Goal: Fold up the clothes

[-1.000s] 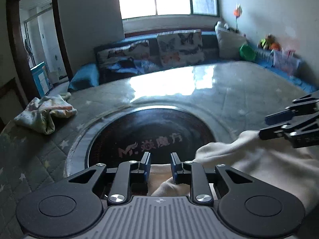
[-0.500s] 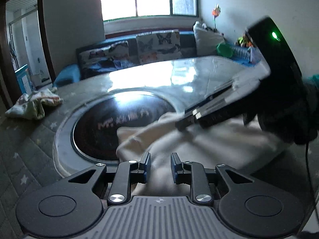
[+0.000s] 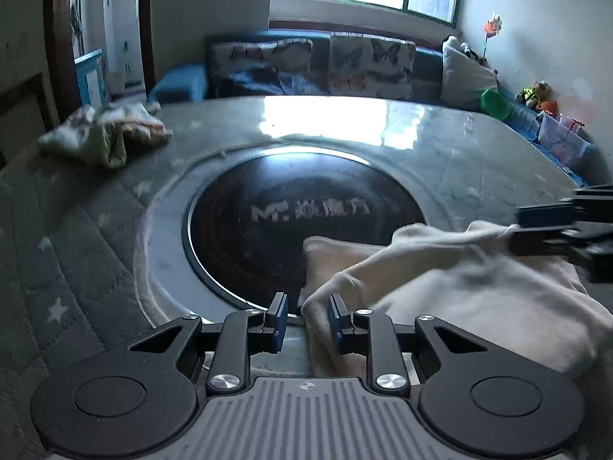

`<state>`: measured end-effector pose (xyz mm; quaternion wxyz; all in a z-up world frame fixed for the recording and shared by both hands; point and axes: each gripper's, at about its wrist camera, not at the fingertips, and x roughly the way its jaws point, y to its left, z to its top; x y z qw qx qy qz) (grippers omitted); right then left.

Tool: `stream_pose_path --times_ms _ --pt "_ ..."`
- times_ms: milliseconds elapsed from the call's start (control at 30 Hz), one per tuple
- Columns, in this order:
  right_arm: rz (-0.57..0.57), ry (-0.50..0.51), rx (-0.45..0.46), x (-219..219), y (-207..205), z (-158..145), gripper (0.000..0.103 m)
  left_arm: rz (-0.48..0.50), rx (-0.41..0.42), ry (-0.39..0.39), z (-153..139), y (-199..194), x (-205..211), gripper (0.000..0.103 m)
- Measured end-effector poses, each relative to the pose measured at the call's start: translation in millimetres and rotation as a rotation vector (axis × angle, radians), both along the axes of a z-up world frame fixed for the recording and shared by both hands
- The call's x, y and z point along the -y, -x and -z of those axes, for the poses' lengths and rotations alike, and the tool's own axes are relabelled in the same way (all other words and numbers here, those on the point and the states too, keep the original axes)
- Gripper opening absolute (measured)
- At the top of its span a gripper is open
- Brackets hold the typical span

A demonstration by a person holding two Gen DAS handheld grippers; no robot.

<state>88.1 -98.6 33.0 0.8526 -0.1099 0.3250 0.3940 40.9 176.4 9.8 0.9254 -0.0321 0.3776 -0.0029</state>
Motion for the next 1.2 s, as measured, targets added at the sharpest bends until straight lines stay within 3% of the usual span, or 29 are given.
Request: stream_pose_path --times_ms 100,267,467,600,833,1000,1200 --pt "0.011 0.023 0.012 13 11 -2 0.040 0.017 0.017 -0.024 2 1 3 0.008" --pt "0.036 0.068 0.016 30 24 9 0.045 0.043 0.082 -0.105 -11 3 12 0.005" --pt "0.055 0.111 0.015 40 33 29 0.051 0.080 0.156 -0.292 -8 -5 24 0.004" --pt "0.067 0.099 0.021 43 36 35 0.052 0.040 0.113 -0.394 14 -16 24 0.001" --pt "0.120 0.017 0.023 63 30 21 0.050 0.001 0.104 -0.257 -5 -13 4 0.003" --pt "0.173 -0.012 0.005 68 10 15 0.034 0.121 0.119 -0.155 -17 5 38 0.006" --pt "0.143 -0.014 -0.020 46 -9 25 0.018 0.211 0.090 -0.117 -5 13 69 0.010"
